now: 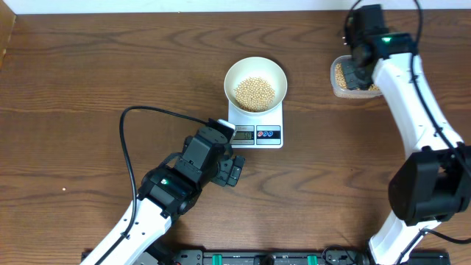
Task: Scoop item into bowl and weigh 50g on scale
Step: 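Lower the red scoop into the tub with the right gripper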
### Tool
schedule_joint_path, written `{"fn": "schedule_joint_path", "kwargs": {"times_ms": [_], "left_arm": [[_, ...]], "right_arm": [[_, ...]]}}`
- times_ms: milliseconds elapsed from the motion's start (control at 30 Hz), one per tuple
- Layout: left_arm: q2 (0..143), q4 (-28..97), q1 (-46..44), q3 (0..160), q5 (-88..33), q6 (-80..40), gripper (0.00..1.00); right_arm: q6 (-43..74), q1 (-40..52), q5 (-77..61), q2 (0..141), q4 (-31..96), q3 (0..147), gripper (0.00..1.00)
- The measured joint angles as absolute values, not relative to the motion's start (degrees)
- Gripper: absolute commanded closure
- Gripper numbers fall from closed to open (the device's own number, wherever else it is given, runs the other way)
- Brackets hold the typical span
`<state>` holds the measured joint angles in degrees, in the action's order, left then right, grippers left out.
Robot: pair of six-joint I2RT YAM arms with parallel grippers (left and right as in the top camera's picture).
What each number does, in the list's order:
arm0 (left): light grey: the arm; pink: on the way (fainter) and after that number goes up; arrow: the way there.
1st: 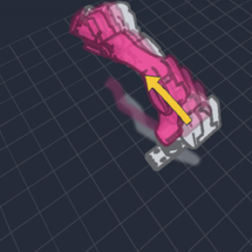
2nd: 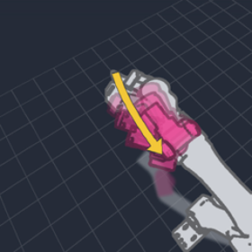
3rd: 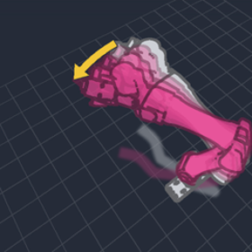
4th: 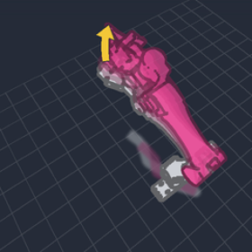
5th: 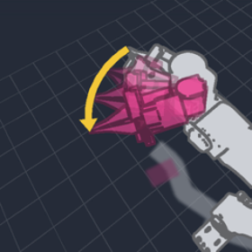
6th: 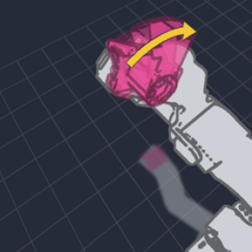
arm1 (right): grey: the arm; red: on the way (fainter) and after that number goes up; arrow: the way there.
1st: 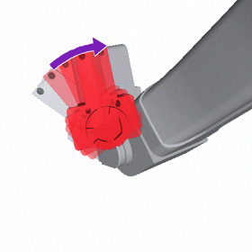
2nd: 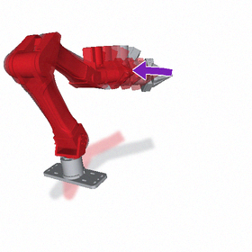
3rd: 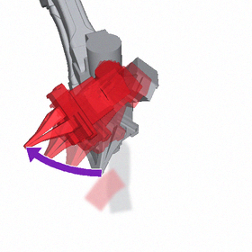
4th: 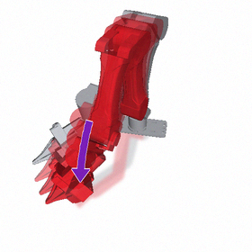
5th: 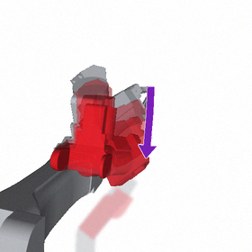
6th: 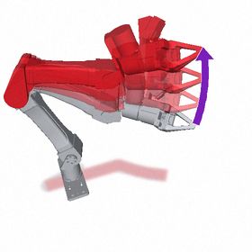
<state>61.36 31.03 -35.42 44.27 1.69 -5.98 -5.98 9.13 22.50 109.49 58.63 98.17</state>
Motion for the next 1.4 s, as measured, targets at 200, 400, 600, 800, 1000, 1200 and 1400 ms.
{"fn": "schedule_joint_path", "kwargs": {"times_ms": [200, 400, 600, 800, 1000, 1200, 1400], "left_arm": [[61.4, 31.0, -35.4, 44.3, 1.7, -6.0, 0.05], [61.4, 31.0, -35.4, 44.3, 1.7, -6.0, 0.05], [61.4, 31.0, -35.4, 44.3, 1.7, -6.0, 0.05], [61.4, 31.0, -35.4, 44.3, 1.7, -6.0, 0.05], [61.4, 31.0, -35.4, 44.3, 1.7, -6.0, 0.05], [61.4, 31.0, -35.4, 44.3, 1.7, -6.0, 0.05], [61.4, 31.0, -35.4, 44.3, 1.7, -6.0, 0.05]], "right_arm": [[-5.0, 11.9, 29.0, 109.5, 58.9, 98.2, 0.99], [-3.9, 11.3, 26.0, 109.1, 60.0, 98.2, 0.99], [1.3, 6.7, 12.6, 104.2, 58.0, 98.1, 0.99], [12.3, -1.7, -6.6, 102.0, 53.4, 98.0, 0.99], [22.8, -4.4, -15.0, 103.5, 54.9, 96.5, 0.98], [32.0, -5.0, -16.8, 103.9, 51.8, 91.5, 0.99], [39.6, -5.0, -16.7, 103.9, 44.2, 84.4, 0.98]]}}
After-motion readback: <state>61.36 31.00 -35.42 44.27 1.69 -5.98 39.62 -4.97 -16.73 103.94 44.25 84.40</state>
